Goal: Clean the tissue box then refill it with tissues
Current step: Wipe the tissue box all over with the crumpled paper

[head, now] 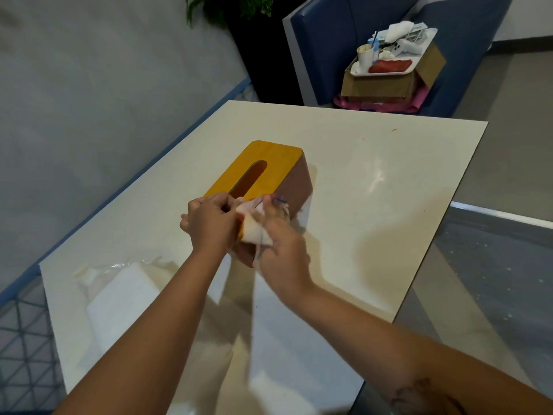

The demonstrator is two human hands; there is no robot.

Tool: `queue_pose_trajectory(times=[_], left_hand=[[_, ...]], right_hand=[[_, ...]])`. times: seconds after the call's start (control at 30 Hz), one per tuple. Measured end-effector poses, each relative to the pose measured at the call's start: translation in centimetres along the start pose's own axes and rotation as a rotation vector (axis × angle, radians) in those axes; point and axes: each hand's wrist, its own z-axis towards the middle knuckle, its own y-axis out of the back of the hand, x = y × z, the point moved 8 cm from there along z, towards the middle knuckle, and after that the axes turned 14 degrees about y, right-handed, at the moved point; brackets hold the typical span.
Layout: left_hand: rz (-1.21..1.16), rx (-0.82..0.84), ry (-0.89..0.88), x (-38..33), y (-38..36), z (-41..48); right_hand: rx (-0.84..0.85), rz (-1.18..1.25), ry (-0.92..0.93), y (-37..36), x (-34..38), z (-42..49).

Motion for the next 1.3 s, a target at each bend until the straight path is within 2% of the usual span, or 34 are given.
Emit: queue_pose_trajectory(times=[0.17,0.23,0.3,0.33,0.4,0.47,0.53,0.6,0.77,0.83,1.03,1.2,1.3], left_hand=[[-0.022,-0.010,0.001,-0.1,-0.1,0.1],[-0.030,-0.016,-0.006,-0.1,0.0,0.2],[-0.020,-0.014,-0.005,-0.2,0.1,0.0],[-0.008,-0.009,-0.004,-0.2,0.1,0.0],[0.015,-0.006,-0.014,-0.4,0.2,-0.3],[0.035,-0.009,-0.021,-0.5,0.3,-0.4],[0.041,-0.013,-0.022,-0.4,0.3,-0.4],[0.042,-0.014,-0.024,-0.4,0.2,-0.3],[0.036,-0.023,-0.019,-0.2,0.2,-0.2],[0.042,-0.024,-0.017,-0.2,0.2,-0.3],[0.054,-0.026,-0.004,0.0,0.1,-0.1],[0.011,-0.007,0.000,0.2,0.0,0.3],[0.031,-0.016,-0.016,0.1,0.1,0.1]], right_hand=[[0.080,0.142,0.008,-1.3,1.9,-3.0],[0.124,0.205,-0.069,-1.3,2.3,-3.5],[0.140,0.300,-0.231,-0.6,2.2,-3.7],[0.118,0.342,-0.346,0.0,1.8,-3.6],[-0.033,0.385,-0.532,2.2,0.4,-3.0],[-0.258,0.434,-0.573,5.4,-0.4,-1.5],[-0.397,0.335,-0.522,8.3,-1.2,0.7],[-0.351,0.119,-0.423,9.4,-1.8,3.3],[0.094,-0.263,-0.108,5.3,-1.1,5.9],[0.177,-0.379,-0.030,4.4,-1.0,5.0],[0.253,-0.460,0.123,2.0,0.1,2.4],[0.344,-0.473,0.341,-0.2,1.8,-0.8],[0.374,-0.581,0.480,0.5,2.4,-0.6]])
